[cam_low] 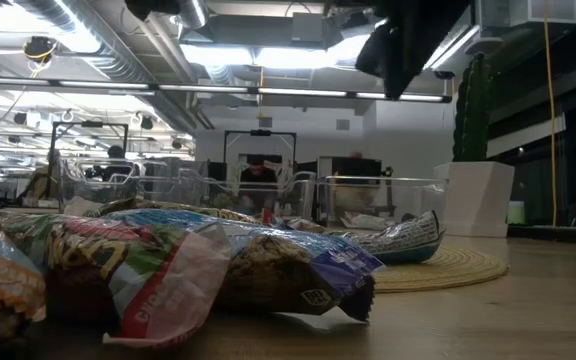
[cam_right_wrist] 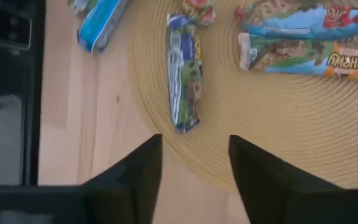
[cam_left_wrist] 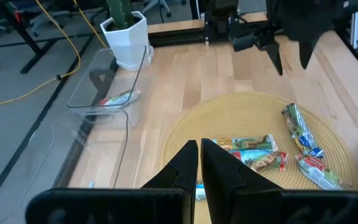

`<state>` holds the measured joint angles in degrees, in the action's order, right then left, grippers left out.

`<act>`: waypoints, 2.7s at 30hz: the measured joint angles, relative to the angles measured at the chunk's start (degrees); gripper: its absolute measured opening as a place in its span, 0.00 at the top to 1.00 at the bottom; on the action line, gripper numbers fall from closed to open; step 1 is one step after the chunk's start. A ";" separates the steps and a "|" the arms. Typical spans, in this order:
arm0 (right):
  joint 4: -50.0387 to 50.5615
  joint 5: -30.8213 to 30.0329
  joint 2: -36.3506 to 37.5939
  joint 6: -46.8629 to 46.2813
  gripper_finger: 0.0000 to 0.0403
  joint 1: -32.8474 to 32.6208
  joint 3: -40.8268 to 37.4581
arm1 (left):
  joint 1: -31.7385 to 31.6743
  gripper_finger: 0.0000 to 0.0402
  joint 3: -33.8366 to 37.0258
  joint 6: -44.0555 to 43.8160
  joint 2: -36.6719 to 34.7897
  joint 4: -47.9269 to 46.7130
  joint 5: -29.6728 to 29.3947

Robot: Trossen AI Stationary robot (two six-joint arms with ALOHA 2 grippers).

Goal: Pick and place Granola Bars by type
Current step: Put the green granola bar into the middle transparent bin

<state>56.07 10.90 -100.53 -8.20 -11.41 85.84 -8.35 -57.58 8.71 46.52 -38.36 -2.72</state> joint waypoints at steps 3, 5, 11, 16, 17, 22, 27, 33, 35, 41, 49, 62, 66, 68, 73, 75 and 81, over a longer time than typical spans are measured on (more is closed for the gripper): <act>-1.58 -0.73 -1.73 -4.93 0.43 -0.31 0.00 | -0.01 0.96 0.00 0.02 0.00 -0.03 0.00; -1.99 -0.88 -3.26 -7.58 0.39 -0.87 0.00 | 0.01 0.96 0.00 0.02 0.00 -0.03 0.00; -3.99 -2.24 -9.19 -13.27 0.32 -3.27 -0.02 | -0.01 0.96 0.00 0.04 0.00 -0.05 0.00; -6.07 -2.85 -12.52 -15.46 0.32 -5.27 -0.02 | -0.01 0.96 0.00 0.04 0.00 -0.04 0.00; -6.06 -3.66 -13.03 -15.46 0.32 -5.61 -0.02 | -0.01 0.96 0.00 0.04 0.00 -0.04 0.00; -6.01 -7.19 -15.22 -15.35 0.32 -6.65 -0.02 | -0.01 0.96 0.00 1.07 -0.02 -0.05 0.22; -6.26 -7.42 -17.22 -15.50 0.32 -6.65 -0.02 | -0.01 0.96 0.00 1.09 -0.02 -0.05 1.14; -7.10 -7.54 -20.42 -13.92 0.32 -6.63 0.05 | 0.01 0.96 0.00 1.09 -0.02 -0.07 1.14; -7.04 -7.98 -20.52 -13.90 0.32 -6.63 0.07 | 0.00 0.96 0.00 1.09 -0.02 -0.07 1.14; -7.30 -9.75 -20.50 -12.09 0.34 -6.37 0.07 | 0.01 0.96 0.00 1.09 -0.02 -0.07 1.11; -6.63 -9.69 -20.59 -10.91 0.55 -6.28 0.07 | -0.01 0.96 0.00 1.08 -0.02 -0.05 1.09; 3.99 -10.16 -7.27 -15.50 0.91 -6.35 -0.13 | 0.01 0.96 0.00 1.07 -0.02 -0.03 1.07; 7.34 -16.86 0.52 -19.82 0.91 -6.37 0.02 | 0.00 0.96 0.00 1.08 -0.02 -0.01 0.79; 9.12 -21.12 3.28 -21.35 0.90 -6.19 0.02 | 0.01 0.96 0.00 1.07 -0.02 0.00 0.76; 11.35 -25.32 7.37 -23.07 0.89 -4.26 0.02 | 0.01 0.96 0.00 1.07 -0.02 0.01 0.76; 11.74 -25.40 8.02 -22.56 0.90 -3.10 0.02 | 0.01 0.96 0.00 1.07 -0.02 0.05 0.76; 11.80 -25.19 8.48 -14.77 0.90 2.27 0.02 | 0.01 0.96 0.00 1.04 -0.02 0.45 0.76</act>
<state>67.88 -14.29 -92.05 -22.98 -9.14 85.86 -8.34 -57.58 9.75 46.50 -37.91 -1.96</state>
